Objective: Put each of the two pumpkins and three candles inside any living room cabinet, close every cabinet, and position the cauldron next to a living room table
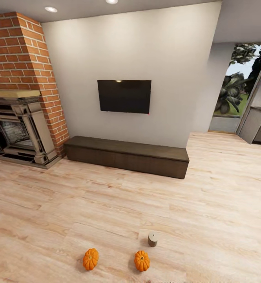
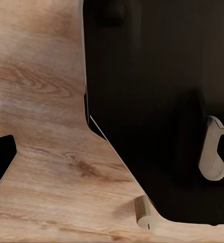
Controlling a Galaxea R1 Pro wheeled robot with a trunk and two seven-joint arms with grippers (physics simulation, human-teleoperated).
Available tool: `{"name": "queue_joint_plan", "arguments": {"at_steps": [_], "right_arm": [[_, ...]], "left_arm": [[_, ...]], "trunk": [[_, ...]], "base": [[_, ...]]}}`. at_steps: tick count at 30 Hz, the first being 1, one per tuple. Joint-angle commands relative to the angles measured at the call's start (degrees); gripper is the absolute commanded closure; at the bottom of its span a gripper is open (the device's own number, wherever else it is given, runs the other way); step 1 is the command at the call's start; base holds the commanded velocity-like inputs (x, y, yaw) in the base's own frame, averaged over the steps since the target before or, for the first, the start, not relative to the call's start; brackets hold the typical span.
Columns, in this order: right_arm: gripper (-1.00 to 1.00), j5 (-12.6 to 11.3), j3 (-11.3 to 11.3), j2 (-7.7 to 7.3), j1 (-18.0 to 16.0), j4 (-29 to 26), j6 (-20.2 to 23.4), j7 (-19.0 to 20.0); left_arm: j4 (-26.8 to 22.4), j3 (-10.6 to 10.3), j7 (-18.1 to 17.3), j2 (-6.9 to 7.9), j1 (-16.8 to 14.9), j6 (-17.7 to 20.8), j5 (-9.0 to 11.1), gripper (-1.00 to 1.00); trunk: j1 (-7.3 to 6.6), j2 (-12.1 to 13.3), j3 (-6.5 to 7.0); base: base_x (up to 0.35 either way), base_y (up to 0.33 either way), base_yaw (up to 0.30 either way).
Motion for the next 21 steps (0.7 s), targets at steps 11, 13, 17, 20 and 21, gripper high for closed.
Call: {"name": "queue_joint_plan", "arguments": {"at_steps": [11,13,17,20,21], "right_arm": [[-1.00,0.03,0.01,0.00,-0.05,0.06,-0.18,0.02],[-1.00,0.03,0.05,0.00,-0.05,0.06,-0.22,0.02],[-1.00,0.03,0.01,0.00,-0.05,0.06,-0.27,0.02],[-1.00,0.03,0.00,0.00,-0.05,0.06,-0.31,0.02],[-1.00,0.03,-0.01,0.00,-0.05,0.06,-0.32,0.02]], "left_arm": [[-0.09,-0.10,-0.03,0.10,0.02,-0.09,-0.03,-1.00],[-0.09,-0.09,-0.03,0.07,0.02,-0.08,0.00,-1.00],[-0.09,-0.04,0.21,-0.02,0.02,-0.07,-0.05,-1.00],[-0.09,-0.03,0.41,-0.06,0.02,-0.07,-0.08,-1.00],[-0.09,-0.02,0.44,-0.06,0.02,-0.07,-0.10,-1.00]], "trunk": [[0.02,-0.08,-0.50],[0.02,-0.08,-0.56],[0.02,-0.08,-0.63],[0.02,-0.08,-0.64],[0.02,-0.08,-0.65]], "base": [[0.000,0.000,-0.256],[0.000,0.000,-0.262],[0.000,0.000,-0.270],[0.000,-0.009,-0.275],[0.000,-0.057,-0.276]]}}
